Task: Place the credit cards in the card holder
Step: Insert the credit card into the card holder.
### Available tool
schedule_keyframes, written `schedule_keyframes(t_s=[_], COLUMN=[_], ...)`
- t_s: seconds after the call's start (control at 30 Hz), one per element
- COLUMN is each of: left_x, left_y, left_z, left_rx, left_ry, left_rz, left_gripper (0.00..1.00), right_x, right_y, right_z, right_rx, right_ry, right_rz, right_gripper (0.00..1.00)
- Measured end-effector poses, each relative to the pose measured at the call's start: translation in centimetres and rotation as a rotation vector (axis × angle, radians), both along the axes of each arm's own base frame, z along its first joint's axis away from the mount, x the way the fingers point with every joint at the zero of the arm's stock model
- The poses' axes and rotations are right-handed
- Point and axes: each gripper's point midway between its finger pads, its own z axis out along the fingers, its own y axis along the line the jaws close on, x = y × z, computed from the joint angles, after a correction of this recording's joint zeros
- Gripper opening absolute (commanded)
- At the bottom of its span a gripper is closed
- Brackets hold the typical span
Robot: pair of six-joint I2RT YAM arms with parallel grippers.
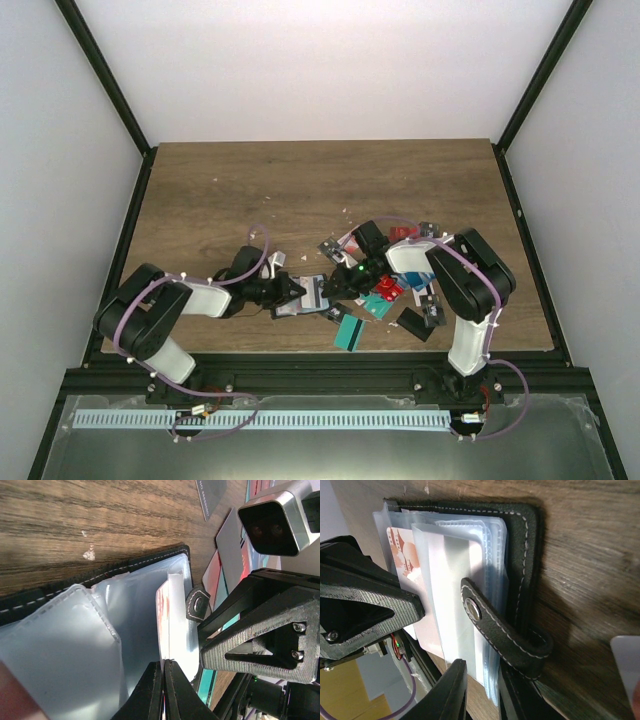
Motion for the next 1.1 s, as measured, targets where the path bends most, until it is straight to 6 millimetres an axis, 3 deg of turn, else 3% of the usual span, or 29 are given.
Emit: schedule_keyframes(t_s=[0.1,0.53,0.77,0.93,1.1], left_x=[0.0,-0.7,-1.0,-1.1,-1.5], left_y=[-0.2,-0.6,-0.7,-0.8,-0.3], left_z=[0.1,-0.6,-0.1,0.5,1.5], left_rx=[-0.004,0.043,0.100,0.131,0.163], left_ry=[0.003,0.036,0.048,0.058,0.063], left_rz=[0.007,0.012,-0.014,-0.026,-0.030], left_gripper=[0.04,0.21,0.41,0.50,0.50], right_x=[0.0,0.1,0.7,1.4,1.4], right_y=[0.0,-0.2,-1.6,-2.1,-2.0], right_z=[0.0,0.1,0.6,2.0,4.1], right_rx=[0.001,-0.001,-0.038,-0.044,-0.008], right_ry=[0.003,-0.002,-0.018,-0.061,-0.101], right_rz=[-0.002,-0.004,-0.027,-0.030,-0.024], right_gripper=[0.20,0.27,0.30,0.30,0.31])
